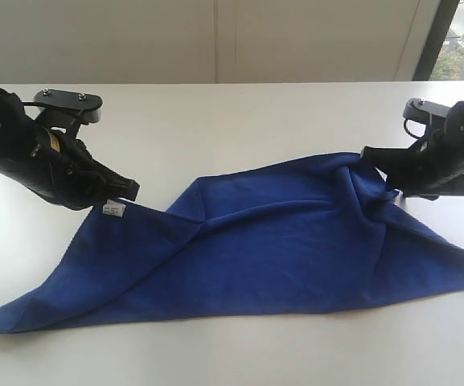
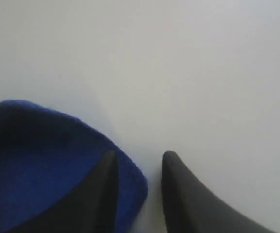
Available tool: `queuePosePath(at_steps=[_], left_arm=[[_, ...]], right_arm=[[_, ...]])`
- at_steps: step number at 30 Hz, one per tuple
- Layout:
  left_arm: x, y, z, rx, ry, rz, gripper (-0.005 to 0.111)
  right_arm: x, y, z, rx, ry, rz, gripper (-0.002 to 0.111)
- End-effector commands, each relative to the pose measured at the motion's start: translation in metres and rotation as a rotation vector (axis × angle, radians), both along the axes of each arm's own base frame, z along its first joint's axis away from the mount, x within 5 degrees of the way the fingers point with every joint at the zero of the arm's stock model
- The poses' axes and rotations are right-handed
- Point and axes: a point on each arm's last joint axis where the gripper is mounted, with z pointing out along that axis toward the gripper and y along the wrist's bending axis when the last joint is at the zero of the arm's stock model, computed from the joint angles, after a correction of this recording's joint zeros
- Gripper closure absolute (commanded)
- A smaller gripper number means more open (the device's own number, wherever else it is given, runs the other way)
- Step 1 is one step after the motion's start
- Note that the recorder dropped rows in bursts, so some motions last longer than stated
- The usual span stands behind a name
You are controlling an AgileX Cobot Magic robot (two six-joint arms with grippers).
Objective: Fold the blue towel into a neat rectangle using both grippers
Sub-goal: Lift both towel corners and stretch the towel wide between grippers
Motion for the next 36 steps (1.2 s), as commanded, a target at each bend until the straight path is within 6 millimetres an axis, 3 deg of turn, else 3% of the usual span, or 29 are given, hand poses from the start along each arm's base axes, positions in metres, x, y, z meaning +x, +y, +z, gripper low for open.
queuePosePath(at_steps=[1,6,15,21,28,36], left_arm=[[-0.002,0.002,0.002,-0.006,0.000,0.011,0.107],[-0.002,0.002,0.002,-0.006,-0.002,0.011,0.107],[-0.002,0.002,0.006,-0.014,-0.018,0.011,0.107],[-0.012,0.007,0.036,-0.039,-0.101,0.000,0.107],[-0.036,0.022,0.076,-0.012,-0.181,-0.015,0.107],[-0.085,0.047,0.127,-0.045,-0.276,0.000,0.107]], right_arm=[[-0.001,-0.003,-0.005,0.009,0.022,-0.015,0.104],[-0.001,-0.003,0.014,0.003,-0.036,-0.014,0.108],[-0.013,-0.001,0.078,-0.092,-0.143,0.108,0.108],[-0.034,0.001,0.123,-0.178,-0.209,0.205,0.108],[-0.080,0.006,0.185,-0.281,-0.339,0.280,0.108],[-0.166,0.010,0.246,-0.440,-0.385,0.340,0.108]])
